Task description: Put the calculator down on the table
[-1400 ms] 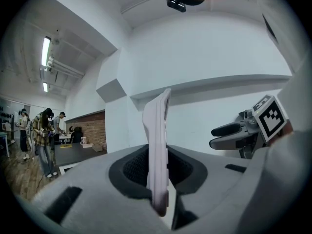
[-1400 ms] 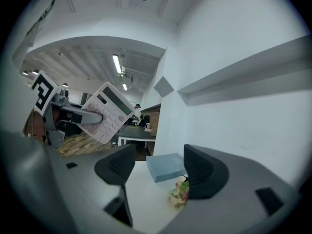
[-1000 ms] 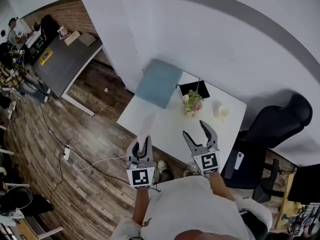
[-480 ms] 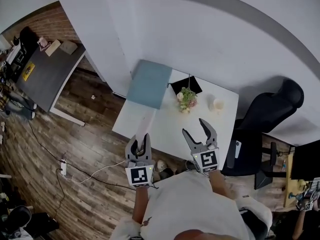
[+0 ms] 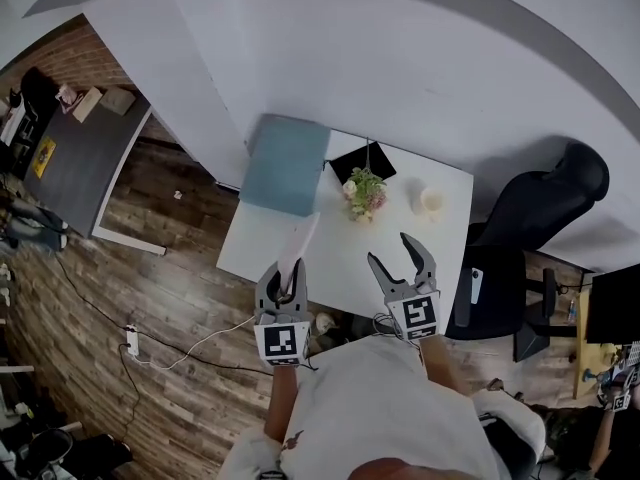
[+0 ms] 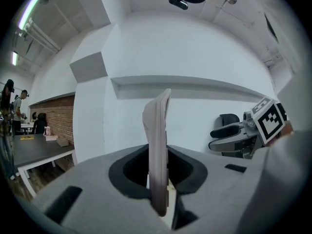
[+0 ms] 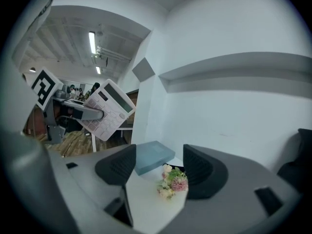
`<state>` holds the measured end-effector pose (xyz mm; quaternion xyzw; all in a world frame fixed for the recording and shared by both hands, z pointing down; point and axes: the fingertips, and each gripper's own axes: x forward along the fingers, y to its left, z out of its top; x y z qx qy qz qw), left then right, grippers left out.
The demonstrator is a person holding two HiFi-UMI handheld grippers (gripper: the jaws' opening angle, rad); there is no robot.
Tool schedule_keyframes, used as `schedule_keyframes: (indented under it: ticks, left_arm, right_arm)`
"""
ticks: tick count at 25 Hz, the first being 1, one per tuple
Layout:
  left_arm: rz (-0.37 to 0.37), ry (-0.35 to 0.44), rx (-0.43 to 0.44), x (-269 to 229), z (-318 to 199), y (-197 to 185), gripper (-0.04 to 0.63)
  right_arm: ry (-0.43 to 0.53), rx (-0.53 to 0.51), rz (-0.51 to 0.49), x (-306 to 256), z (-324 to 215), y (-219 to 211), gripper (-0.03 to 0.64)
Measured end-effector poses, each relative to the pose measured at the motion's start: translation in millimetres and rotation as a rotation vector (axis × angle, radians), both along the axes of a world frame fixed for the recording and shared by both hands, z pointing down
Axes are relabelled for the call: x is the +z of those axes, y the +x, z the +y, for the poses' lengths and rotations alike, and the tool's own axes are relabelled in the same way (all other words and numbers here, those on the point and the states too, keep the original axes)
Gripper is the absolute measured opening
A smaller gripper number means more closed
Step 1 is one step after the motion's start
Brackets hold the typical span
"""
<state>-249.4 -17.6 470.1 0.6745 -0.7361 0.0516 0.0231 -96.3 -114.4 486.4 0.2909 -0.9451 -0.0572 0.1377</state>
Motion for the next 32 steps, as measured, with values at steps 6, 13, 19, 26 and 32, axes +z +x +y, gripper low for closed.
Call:
schedule_keyframes:
  ticks: [6,13,19,26,32]
  left_arm:
    - [-0.019,-0.042,0.016,10,-25,10,0.069]
    - [-0.062,-0.087,0.046,16,-51,31,0.069]
    - [-0.044,-0.120,0.093,25,-68,47,0.069]
    - [0.013,-0.183,0.173,52,-86,50,0.069]
    - [0.075,-0.216,0.274,74,-100,52,0.071]
  right_arm:
    - [-0.021,0.003,-0.010,10,-22,7,0.302]
    - [-0.035,0.006,-0.030,16,-44,28,0.302]
    - [-0.061,0.020,-0.020,27,-53,40,0.302]
    - [-0.088,0.071,0.014,43,-66,44,0.301]
    - [-0.123,0.136,0.044,61,-69,43,0.299]
